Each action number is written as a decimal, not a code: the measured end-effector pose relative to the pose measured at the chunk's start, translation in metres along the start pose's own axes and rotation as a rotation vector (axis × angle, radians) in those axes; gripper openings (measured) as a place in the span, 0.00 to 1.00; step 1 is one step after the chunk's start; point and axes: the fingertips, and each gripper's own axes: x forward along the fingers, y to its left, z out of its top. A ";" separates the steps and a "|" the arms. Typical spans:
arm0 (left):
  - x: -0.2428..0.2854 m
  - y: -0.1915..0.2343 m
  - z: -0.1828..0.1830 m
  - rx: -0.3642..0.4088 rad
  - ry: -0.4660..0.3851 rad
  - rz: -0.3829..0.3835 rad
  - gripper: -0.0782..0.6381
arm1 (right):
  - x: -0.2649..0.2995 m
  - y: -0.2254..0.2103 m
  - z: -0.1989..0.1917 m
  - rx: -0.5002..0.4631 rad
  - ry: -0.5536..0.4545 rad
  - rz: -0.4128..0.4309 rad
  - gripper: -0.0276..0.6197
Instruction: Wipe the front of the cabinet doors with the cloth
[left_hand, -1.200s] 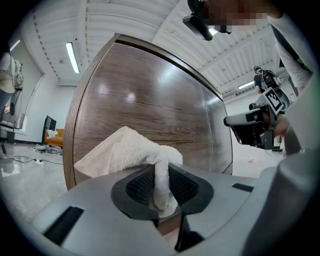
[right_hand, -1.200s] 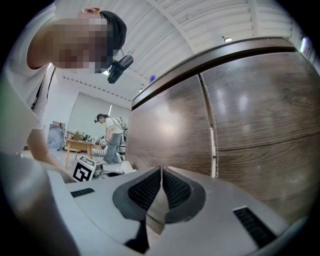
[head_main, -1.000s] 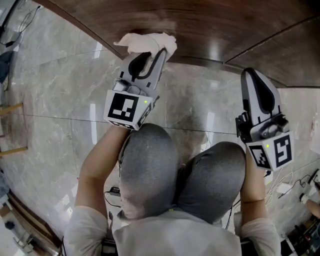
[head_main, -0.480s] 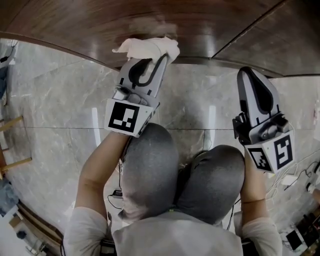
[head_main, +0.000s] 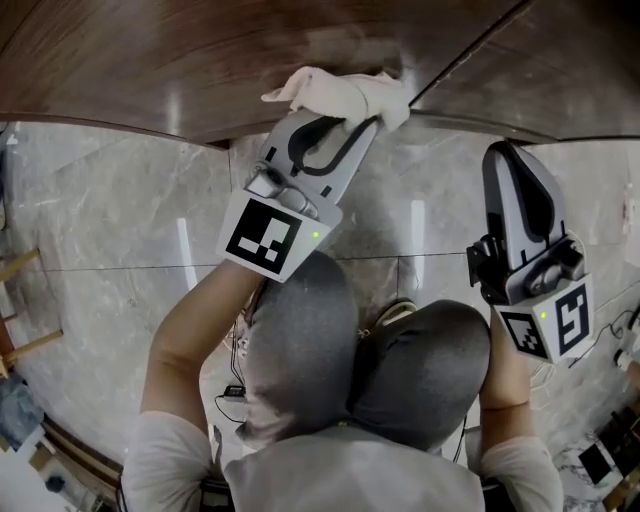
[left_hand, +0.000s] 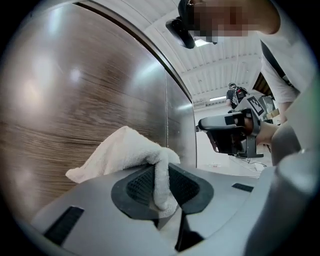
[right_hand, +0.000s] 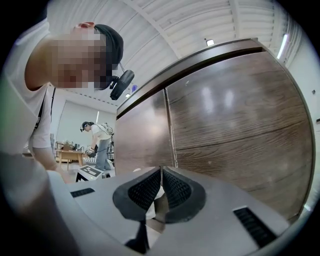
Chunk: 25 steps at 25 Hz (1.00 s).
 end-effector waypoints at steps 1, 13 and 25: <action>0.004 -0.003 -0.002 0.005 0.001 -0.015 0.23 | 0.000 0.000 -0.002 -0.002 0.002 -0.004 0.10; 0.036 -0.041 0.014 0.061 -0.021 -0.176 0.23 | 0.004 -0.011 0.005 -0.017 -0.007 -0.035 0.10; -0.067 0.007 0.074 0.041 -0.065 -0.213 0.23 | 0.069 0.052 0.015 -0.157 0.010 0.019 0.10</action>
